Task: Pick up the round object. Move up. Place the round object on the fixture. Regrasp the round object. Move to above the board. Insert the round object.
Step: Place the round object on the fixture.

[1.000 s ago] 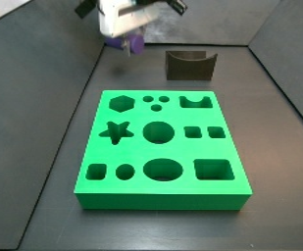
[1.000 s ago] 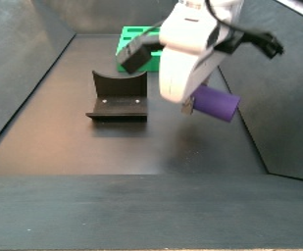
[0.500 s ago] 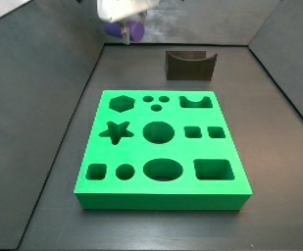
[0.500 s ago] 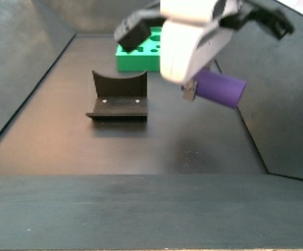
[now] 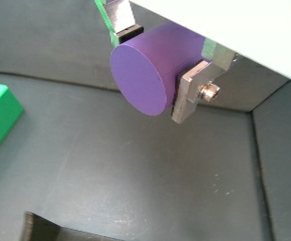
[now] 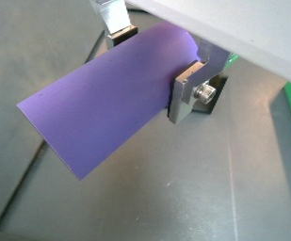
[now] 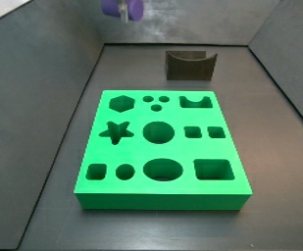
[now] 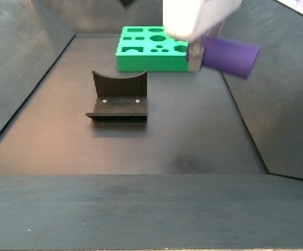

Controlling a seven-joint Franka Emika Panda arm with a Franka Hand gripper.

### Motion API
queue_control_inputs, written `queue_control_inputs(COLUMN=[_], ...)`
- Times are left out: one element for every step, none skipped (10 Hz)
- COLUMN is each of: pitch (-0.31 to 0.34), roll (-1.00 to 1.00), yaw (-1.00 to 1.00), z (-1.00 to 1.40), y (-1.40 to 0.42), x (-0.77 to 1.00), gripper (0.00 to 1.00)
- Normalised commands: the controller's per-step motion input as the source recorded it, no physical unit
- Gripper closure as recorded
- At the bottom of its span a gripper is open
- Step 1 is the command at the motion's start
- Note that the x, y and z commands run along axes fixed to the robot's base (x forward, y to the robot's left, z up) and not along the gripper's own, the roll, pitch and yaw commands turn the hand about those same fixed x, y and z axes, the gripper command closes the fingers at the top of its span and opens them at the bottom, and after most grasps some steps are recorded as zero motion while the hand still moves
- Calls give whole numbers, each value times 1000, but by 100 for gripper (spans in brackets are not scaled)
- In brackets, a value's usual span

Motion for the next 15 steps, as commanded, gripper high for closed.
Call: queue_control_inputs(pitch=[38, 50, 58, -53, -52, -41, -26, -16, -4, 15, 30, 54, 70, 104, 120], roll=[-35, -42, -46, -60, -62, -69, -80, -89, -99, -115, -128, -152, -167, -204, -221], yaw=[8, 9, 9, -1000, -1000, -1000, -1000, -1000, -1000, -1000, -1000, -1000, -1000, -1000, -1000], z=[643, 417, 305, 307, 262, 233, 194, 169, 147, 111, 89, 63, 47, 32, 26], y=[-10, -7, -6, -221, -213, -179, -143, -128, -100, -67, -54, -25, -14, 4, 10], x=[-9, 4, 8, 1000, 1000, 1000, 1000, 1000, 1000, 1000, 1000, 888, 811, 656, 584], gripper=[100, 100, 100, 100, 100, 100, 100, 100, 100, 100, 100, 100, 100, 100, 100])
